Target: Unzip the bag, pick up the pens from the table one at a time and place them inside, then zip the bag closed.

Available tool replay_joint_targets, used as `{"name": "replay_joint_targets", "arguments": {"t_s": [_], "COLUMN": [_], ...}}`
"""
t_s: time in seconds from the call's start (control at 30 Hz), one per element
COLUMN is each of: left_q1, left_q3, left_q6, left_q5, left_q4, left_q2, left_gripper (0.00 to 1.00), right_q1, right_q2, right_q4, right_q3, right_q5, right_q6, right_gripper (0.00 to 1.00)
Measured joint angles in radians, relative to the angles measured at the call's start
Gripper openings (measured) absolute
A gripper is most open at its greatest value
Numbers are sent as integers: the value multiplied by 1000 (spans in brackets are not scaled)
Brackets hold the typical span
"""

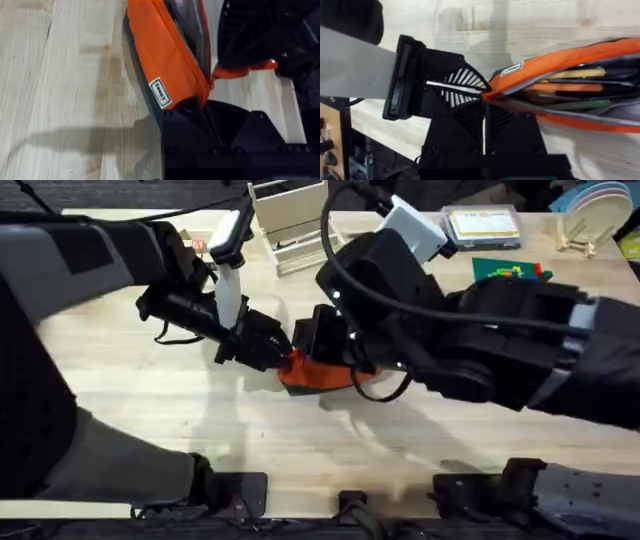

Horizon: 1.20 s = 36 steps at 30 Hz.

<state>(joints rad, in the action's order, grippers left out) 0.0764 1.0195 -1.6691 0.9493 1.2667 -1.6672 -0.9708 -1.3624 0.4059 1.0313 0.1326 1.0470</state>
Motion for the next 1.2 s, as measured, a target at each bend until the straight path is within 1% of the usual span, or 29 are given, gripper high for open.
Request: {"name": "replay_joint_targets", "arguments": {"t_s": [0.2,0.33,0.57,0.67,0.8,0.97,1.0,1.03,1.07,1.2], "left_q1": [0,0,0,0,0,0,0,0,0,0], "left_q3": [0,-2,-3,-3,-3,-3,-3,-3,-3,-3], "left_q6": [0,0,0,0,0,0,0,0,0,0], "left_q5": [-3,-8,-8,-8,-8,-8,-8,-8,-8,-8], "left_q4": [0,0,0,0,0,0,0,0,0,0], "left_q2": [0,-1,-1,-1,-1,-1,-1,-1,-1,-1], "left_gripper": [45,42,42,42,42,42,42,42,42,42], "right_q1": [46,112,240,277,305,306,306,306,306,305], "right_q2": [0,16,104,145,197,250,259,268,276,312], "right_q4": [59,108,150,150,150,150,150,150,150,152], "right_q3": [0,0,0,0,0,0,0,0,0,0], "right_q5": [0,5,9,10,10,10,9,9,9,9], "right_q6": [0,0,-20,-37,-79,-165,-186,-206,-228,-307], "right_gripper": [30,31,30,31,30,31,72,158,277,858]}}
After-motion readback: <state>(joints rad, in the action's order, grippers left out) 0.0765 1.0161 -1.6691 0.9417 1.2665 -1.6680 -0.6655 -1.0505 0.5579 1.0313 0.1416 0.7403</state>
